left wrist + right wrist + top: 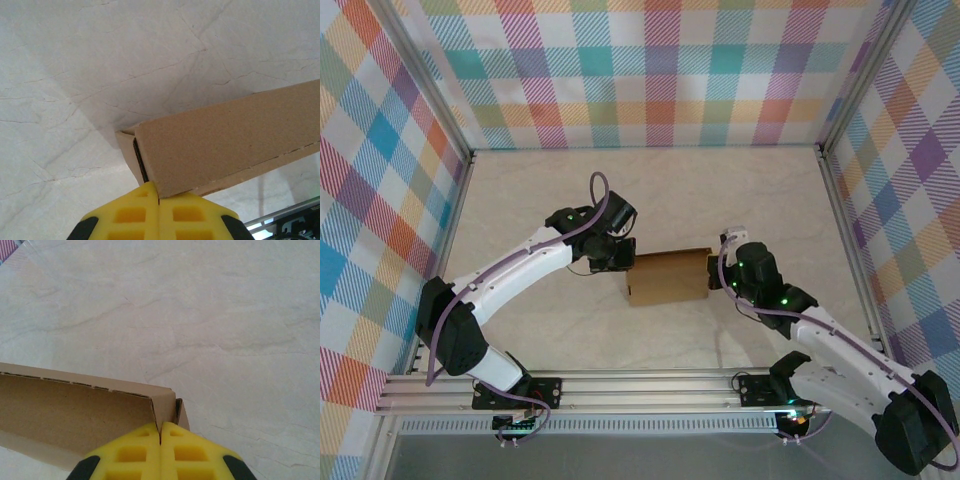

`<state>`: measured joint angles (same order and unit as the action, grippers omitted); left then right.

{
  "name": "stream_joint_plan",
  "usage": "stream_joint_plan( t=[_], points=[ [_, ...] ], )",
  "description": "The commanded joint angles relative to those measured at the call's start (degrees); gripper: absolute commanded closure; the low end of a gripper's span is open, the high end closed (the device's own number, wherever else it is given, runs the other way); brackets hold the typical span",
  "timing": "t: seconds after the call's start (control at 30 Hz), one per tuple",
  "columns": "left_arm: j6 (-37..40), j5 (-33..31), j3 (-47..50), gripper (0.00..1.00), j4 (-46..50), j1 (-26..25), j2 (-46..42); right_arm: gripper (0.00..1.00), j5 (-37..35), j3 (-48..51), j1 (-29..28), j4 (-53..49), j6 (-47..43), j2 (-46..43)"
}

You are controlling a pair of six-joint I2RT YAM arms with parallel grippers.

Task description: Fold the paper box

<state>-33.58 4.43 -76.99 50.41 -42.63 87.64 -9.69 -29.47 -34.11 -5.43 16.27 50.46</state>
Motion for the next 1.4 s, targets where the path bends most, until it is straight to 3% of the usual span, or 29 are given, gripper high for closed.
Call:
stream_joint_plan(
  t=[0.0,0.17,0.33,0.47,0.73,0.9,1.1,1.37],
  points=[
    [0.18,2.04,2.28,1.00,1.53,-1.31,1.36,0.88,1.46,2.38,-0.70,-7.66,-0.99,0.37],
    [0.68,0.12,2.16,1.00,1.40,-1.92,0.72,0.64,2.35,0.74,-0.70,-7.97,-1.82,-4.83],
    [1.83,-2.89,2.72,1.00,-0.34,-3.19,-0.32,0.31,3.69,-0.70,-0.69,-7.84,-2.98,-9.84],
    [2.17,-4.50,3.74,1.00,-2.38,-3.74,-1.70,0.23,2.88,-2.44,-0.70,-9.01,-2.38,-11.29],
    [3.59,-6.35,6.06,1.00,-6.05,-4.47,-4.61,0.20,-5.74,-8.96,-0.63,-12.85,12.51,-9.03],
    [4.40,-8.19,11.18,1.00,-12.08,-5.24,-7.90,0.20,-5.52,-15.17,-0.57,-18.48,22.83,-2.00],
    [5.84,-12.01,15.52,1.00,-16.29,-6.88,-11.30,0.28,-3.46,-16.64,-0.61,-19.35,26.62,2.93],
    [7.65,-20.40,17.55,1.00,-16.89,-11.86,-11.07,0.46,0.60,-12.73,-0.61,-19.21,29.96,0.58]
  ],
)
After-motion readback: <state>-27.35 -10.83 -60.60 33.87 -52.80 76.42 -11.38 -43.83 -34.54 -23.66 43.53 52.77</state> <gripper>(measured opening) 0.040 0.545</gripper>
